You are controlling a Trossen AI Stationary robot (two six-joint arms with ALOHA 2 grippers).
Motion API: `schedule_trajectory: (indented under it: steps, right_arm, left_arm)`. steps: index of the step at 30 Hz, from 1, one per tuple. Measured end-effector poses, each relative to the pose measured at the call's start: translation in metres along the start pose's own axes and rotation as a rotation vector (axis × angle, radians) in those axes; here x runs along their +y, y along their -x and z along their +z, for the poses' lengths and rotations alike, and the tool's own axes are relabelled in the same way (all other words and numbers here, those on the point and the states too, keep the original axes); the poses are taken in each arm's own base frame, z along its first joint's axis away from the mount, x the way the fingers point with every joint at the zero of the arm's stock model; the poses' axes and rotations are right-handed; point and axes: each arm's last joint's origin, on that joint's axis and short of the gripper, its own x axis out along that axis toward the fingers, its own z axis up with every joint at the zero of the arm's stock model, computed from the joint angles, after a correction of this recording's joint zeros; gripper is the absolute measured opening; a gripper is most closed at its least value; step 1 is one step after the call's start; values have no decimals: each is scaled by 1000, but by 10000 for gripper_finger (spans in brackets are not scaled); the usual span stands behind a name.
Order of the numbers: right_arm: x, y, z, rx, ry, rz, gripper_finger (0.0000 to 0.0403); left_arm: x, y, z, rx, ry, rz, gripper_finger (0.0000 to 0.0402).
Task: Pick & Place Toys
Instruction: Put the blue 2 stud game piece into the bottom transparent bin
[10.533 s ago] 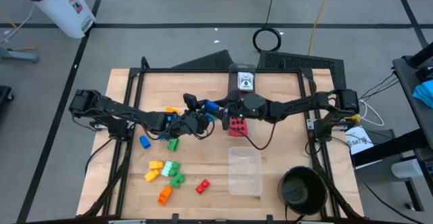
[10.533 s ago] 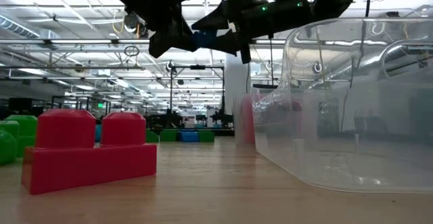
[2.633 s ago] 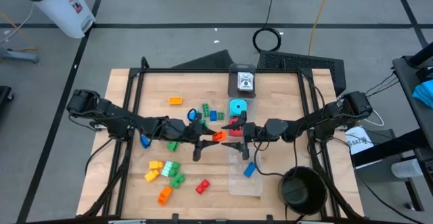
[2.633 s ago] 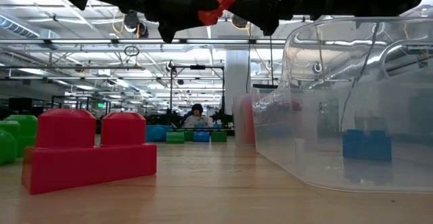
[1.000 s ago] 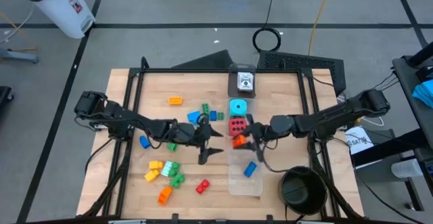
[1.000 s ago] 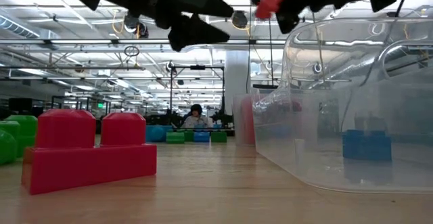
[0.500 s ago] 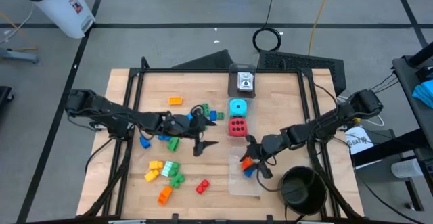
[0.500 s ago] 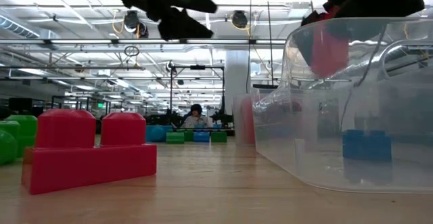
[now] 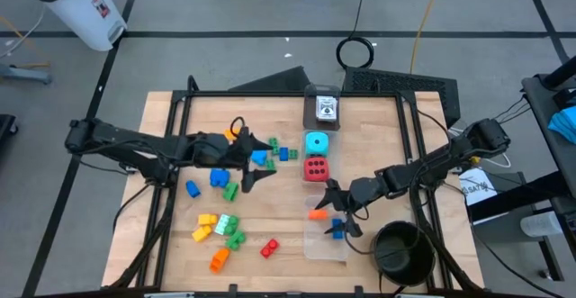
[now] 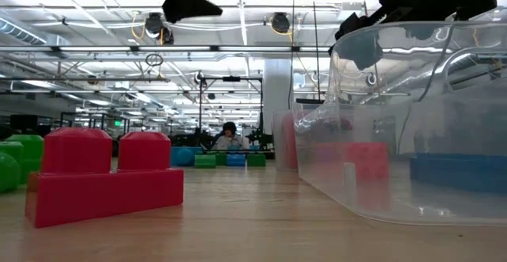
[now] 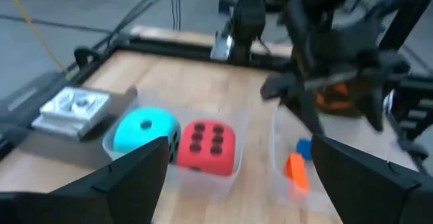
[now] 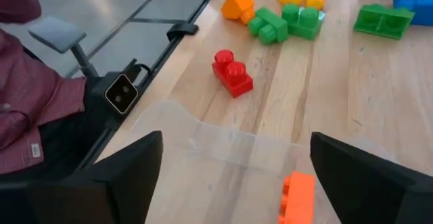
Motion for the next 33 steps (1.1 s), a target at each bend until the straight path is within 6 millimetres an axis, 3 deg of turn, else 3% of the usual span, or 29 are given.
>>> schedule_trajectory:
  steps: [13,33]
  right_arm:
    - [0,0,2,-17,2,3,339]
    - [-2,0,2,-19,26,-4,339]
  left_arm:
    - [-2,2,16,-164,33,-26,369]
    - [-2,2,16,-164,34,-26,363]
